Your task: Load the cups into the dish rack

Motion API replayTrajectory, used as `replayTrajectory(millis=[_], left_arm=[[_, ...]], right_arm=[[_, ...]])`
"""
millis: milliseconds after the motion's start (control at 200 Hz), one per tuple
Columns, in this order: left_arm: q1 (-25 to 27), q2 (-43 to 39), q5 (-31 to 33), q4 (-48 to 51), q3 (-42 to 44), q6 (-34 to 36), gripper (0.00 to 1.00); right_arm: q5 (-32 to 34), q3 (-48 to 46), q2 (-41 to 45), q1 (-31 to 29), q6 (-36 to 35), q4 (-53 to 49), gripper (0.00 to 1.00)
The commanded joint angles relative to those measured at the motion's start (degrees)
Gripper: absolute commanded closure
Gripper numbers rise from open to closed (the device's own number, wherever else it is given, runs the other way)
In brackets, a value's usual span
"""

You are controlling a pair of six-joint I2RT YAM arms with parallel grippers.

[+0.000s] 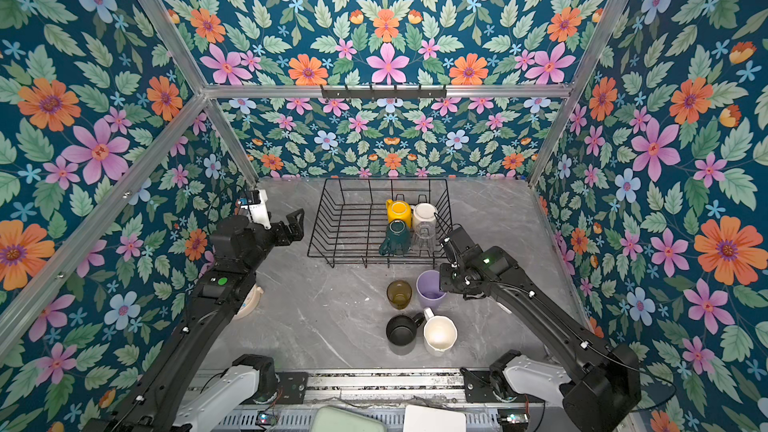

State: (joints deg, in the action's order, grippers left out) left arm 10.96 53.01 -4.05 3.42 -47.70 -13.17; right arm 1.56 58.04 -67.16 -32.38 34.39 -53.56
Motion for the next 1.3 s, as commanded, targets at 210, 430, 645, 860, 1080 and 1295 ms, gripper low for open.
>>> replayTrajectory(millis=[210,430,645,860,1080,1295], left_arm=[[-0.15,0.15,-0.34,-1.31,0.04,0.16,0.00],[-0.15,0.25,-0.47,-1.41,0.02,0.05,0.00],[-0.24,0.33,-0.43,-1.47,0.10,-0.01,0.00],[-0.33,0.42,-0.60,-1.58,0.23,-0.28,0.00],[-0.44,0.40,-1.17,-1.93,0.30,-0.44,0.00],[-0.50,-2.53,-7.65,-6.87,2.69,-0.72,0.00]], right_arm=[[3.04,-2.14,-5.30,-0.69,2.53,4.86,0.62],[7.25,-1.75,-5.55,-0.75,1.90,3.17,0.79],[9.71,-1.31,-3.45,-0.71,1.80,1.67,0.99],[10.22,-0.69,-0.82,-0.75,1.82,0.40,1.00],[7.53,3.69,4.40,2.38,1.09,-2.09,1.00],[-1.44,9.26,8.65,7.58,0.79,0.50,1.00]])
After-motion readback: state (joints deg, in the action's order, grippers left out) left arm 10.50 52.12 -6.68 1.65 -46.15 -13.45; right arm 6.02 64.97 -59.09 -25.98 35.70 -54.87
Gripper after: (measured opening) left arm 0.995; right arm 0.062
